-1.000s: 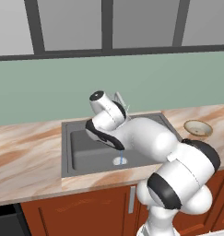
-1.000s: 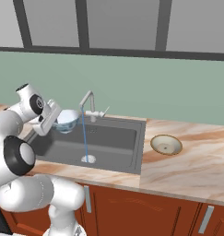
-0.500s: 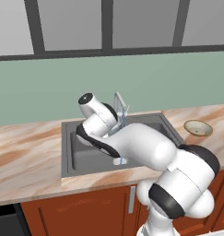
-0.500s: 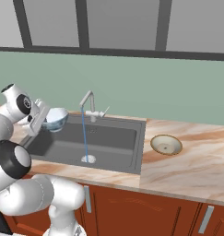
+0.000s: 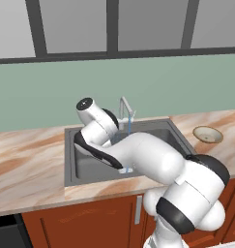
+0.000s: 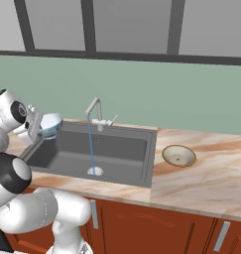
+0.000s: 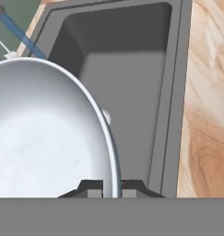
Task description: Rinse each bowl for a few seconds and place them down in the sink or on the counter.
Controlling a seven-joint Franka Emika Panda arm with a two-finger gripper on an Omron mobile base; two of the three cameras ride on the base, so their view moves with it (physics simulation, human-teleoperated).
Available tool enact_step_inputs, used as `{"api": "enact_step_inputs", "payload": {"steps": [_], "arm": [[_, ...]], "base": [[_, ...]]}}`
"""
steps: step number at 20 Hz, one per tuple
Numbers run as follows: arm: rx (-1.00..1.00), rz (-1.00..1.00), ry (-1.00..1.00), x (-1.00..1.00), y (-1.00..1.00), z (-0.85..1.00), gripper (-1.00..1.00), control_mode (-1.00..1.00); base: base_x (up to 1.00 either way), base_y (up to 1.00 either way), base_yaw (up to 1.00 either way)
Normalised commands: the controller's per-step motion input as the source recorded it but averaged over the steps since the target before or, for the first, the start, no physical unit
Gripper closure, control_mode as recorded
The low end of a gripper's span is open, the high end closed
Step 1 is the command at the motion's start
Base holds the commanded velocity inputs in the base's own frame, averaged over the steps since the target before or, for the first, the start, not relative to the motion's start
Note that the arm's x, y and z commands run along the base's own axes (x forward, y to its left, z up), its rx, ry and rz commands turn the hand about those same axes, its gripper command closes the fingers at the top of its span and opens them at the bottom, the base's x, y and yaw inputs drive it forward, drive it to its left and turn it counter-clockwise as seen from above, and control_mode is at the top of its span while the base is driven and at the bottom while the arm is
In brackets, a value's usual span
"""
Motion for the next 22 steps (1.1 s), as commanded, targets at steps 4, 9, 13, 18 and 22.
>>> {"api": "enact_step_inputs", "payload": {"steps": [4, 9, 13, 18, 22], "arm": [[0.01, 0.17, 0.01, -0.04, 0.26, 0.00, 1.00, -1.00], [0.02, 0.17, 0.00, -0.04, 0.28, 0.00, 1.00, -1.00], [0.01, 0.15, 0.00, -0.06, 0.33, 0.00, 1.00, -1.00], [0.00, 0.12, 0.01, -0.04, 0.41, 0.00, 1.00, -1.00], [0.00, 0.11, 0.02, -0.02, 0.43, 0.00, 1.00, -1.00]], "base": [[0.00, 0.00, 0.00], [0.00, 0.00, 0.00], [0.00, 0.00, 0.00], [0.00, 0.00, 0.00], [0.00, 0.00, 0.00]]}}
